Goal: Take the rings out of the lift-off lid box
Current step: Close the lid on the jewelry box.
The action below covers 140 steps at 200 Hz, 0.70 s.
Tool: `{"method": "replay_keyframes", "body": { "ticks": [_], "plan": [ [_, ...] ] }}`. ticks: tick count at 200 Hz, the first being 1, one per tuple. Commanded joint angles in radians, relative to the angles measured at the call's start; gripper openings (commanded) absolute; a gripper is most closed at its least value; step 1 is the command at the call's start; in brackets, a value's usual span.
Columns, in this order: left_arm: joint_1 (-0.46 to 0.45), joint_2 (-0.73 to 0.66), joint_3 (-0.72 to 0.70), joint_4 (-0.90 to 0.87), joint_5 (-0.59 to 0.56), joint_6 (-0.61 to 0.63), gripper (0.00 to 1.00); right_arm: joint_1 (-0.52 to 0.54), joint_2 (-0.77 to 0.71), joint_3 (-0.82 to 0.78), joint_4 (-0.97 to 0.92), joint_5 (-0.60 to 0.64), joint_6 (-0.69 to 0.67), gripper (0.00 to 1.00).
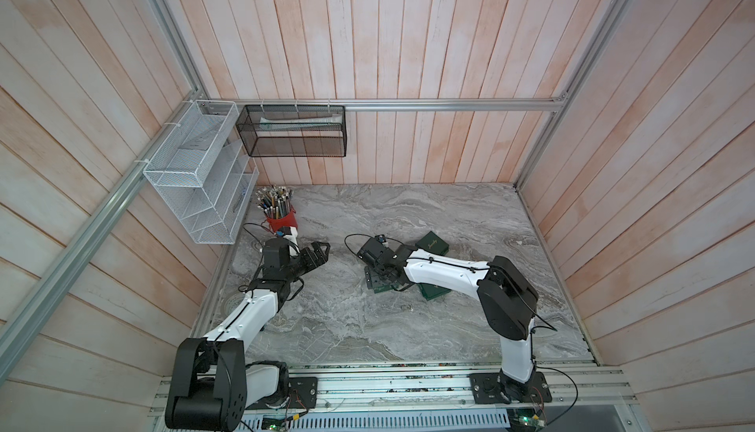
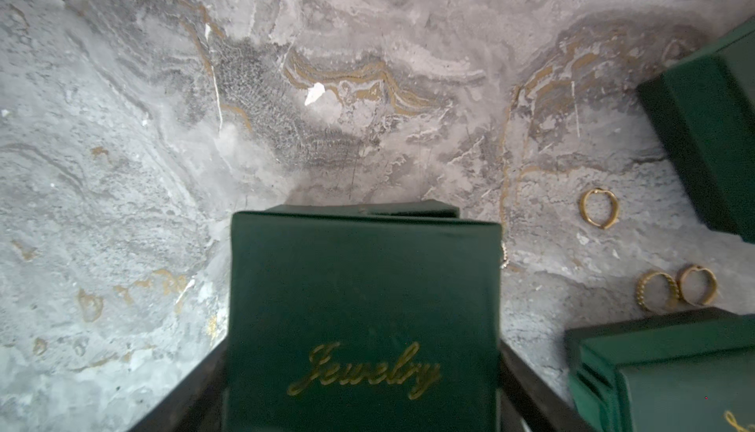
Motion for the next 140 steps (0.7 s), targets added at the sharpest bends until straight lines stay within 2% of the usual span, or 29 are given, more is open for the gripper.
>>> {"method": "replay_keyframes", "body": {
  "ticks": [1, 140],
  "plan": [
    [0.003, 0.010, -0.022, 0.021, 0.015, 0.001, 1.00, 0.006, -0.038, -0.024, 0.038, 0.003, -0.024, 0.83],
    [0.003, 0.021, -0.025, 0.038, 0.030, -0.002, 1.00, 0.012, -0.077, -0.109, 0.129, -0.019, -0.072, 0.84]
  ]
}}
